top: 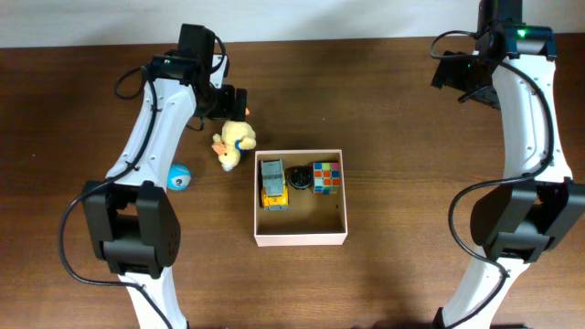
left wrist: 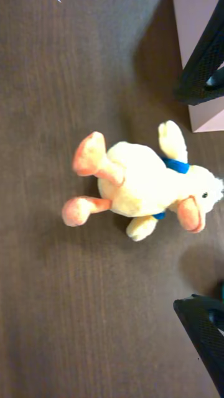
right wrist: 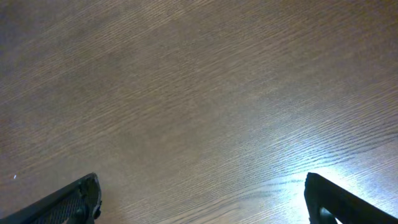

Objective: Pack container
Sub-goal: 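Lower the left gripper and grasp the plush duck, then carry the duck with the left gripper over the pink box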

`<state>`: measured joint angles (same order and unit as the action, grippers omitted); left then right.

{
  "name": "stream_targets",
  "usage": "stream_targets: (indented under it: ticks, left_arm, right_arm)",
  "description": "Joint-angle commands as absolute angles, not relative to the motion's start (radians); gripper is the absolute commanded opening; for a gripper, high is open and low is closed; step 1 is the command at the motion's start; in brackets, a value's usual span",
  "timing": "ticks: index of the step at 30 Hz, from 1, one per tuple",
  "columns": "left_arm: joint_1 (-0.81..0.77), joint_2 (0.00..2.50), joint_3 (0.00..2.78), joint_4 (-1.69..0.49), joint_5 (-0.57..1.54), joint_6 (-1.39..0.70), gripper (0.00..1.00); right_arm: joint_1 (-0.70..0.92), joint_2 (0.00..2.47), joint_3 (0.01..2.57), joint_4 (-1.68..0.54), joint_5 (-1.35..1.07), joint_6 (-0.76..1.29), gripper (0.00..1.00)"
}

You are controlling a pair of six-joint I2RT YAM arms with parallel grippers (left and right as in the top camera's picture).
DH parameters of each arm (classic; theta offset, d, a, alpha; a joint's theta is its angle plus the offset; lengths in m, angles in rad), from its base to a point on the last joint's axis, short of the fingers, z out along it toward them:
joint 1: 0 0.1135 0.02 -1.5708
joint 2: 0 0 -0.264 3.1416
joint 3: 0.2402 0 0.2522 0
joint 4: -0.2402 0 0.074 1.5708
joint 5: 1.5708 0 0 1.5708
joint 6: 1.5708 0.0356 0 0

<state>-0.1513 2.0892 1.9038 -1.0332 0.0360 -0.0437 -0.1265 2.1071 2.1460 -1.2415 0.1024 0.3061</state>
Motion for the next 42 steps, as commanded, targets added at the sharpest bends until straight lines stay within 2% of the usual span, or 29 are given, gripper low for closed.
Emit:
stream_targets:
  ticks: [1,7,38,40,42]
  left_arm:
    - [-0.149,2.123,1.916,-1.056,0.082,-0.021,0.99]
    - [-0.149,2.177,1.914,-1.077,0.094,-0.022,0.97]
    - [-0.184,2.323,1.912,-1.01,0.09,-0.021,0.97]
    - [-0.187,2.327,1.912,-1.01,0.089,-0.022,0.94]
    - [-0.187,2.327,1.912,-1.01,0.085,-0.022,0.82]
  right_arm:
    - [-0.126,2.107,2.141,-1.242,0.097,0.308,0.99]
    - [-0.126,2.107,2.141,-1.242,0.097,0.308,0.99]
    - [-0.126,2.107,2.141,-1.242,0.097,0.308,0.99]
    - [-0.126,2.107,2.141,-1.242,0.097,0.308,0.99]
    - [-0.126,2.107,2.141,-1.242,0.097,0.308,0.99]
